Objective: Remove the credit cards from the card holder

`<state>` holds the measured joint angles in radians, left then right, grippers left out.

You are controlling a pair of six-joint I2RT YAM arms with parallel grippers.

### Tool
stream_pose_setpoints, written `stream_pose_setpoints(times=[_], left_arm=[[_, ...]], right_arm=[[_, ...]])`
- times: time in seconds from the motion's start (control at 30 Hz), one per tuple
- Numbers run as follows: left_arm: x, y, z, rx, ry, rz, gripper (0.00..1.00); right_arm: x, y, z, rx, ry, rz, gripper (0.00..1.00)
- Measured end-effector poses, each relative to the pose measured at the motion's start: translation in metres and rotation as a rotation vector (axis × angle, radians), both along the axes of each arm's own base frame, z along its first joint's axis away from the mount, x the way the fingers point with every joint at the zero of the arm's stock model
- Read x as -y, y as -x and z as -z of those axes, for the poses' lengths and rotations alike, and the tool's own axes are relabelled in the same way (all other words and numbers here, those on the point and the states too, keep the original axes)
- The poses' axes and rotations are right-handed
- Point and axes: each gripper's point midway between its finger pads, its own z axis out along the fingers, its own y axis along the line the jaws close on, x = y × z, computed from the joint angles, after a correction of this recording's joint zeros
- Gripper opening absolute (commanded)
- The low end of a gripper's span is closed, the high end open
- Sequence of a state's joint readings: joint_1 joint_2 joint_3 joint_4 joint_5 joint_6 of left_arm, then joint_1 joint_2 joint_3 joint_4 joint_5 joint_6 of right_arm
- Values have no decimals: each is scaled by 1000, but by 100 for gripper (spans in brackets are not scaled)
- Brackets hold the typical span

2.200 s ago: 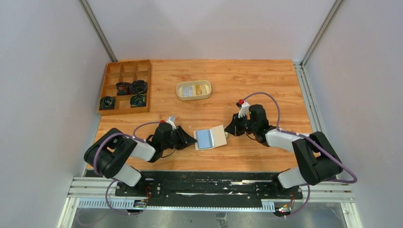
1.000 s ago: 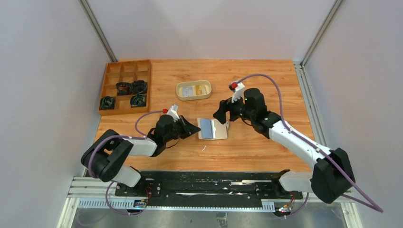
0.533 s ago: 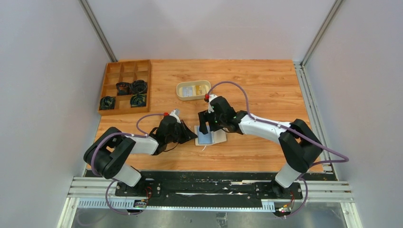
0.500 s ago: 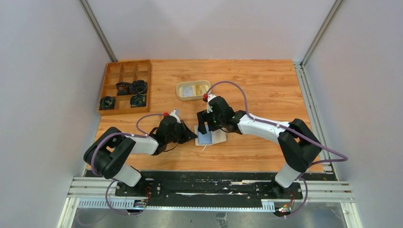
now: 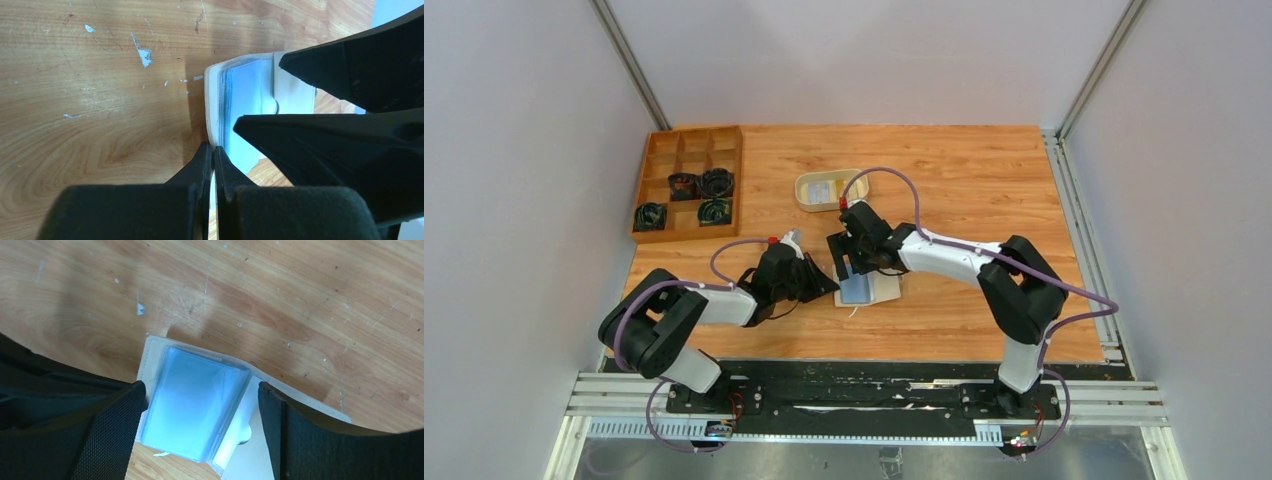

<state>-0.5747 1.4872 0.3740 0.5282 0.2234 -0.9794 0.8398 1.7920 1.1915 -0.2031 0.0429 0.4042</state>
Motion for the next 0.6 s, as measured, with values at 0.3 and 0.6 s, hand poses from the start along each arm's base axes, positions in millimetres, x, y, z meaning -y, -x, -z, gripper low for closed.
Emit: stream_pose_setpoints(times=[0.3,0.6], left_arm=[[0,0,0,1,-1,-1,0],[-1,-1,0,2,-4,-6,0]], right_arm=[[5,3,11,-19,115,16,90],[-2,0,12,-2,207,-9,91]])
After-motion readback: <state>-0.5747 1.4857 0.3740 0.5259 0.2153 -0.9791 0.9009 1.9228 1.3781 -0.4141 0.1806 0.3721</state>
